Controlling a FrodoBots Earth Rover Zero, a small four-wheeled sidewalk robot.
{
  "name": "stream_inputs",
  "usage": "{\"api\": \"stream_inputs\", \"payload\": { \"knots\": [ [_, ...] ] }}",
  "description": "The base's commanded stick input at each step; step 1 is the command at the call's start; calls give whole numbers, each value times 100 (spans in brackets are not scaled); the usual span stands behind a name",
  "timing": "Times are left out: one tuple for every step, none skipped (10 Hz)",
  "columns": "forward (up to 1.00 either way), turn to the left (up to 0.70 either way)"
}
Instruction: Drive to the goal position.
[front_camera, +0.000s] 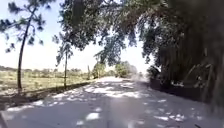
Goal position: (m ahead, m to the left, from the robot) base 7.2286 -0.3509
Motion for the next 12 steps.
{"api": "stream_inputs", "payload": {
  "knots": [
    [70, 0],
    [70, 0],
    [70, 0],
    [70, 0],
    [70, 0],
    [70, 0],
    [70, 0],
    [70, 0],
    [70, 0],
    [70, 0],
    [70, 0],
    [70, 0]
  ]
}}
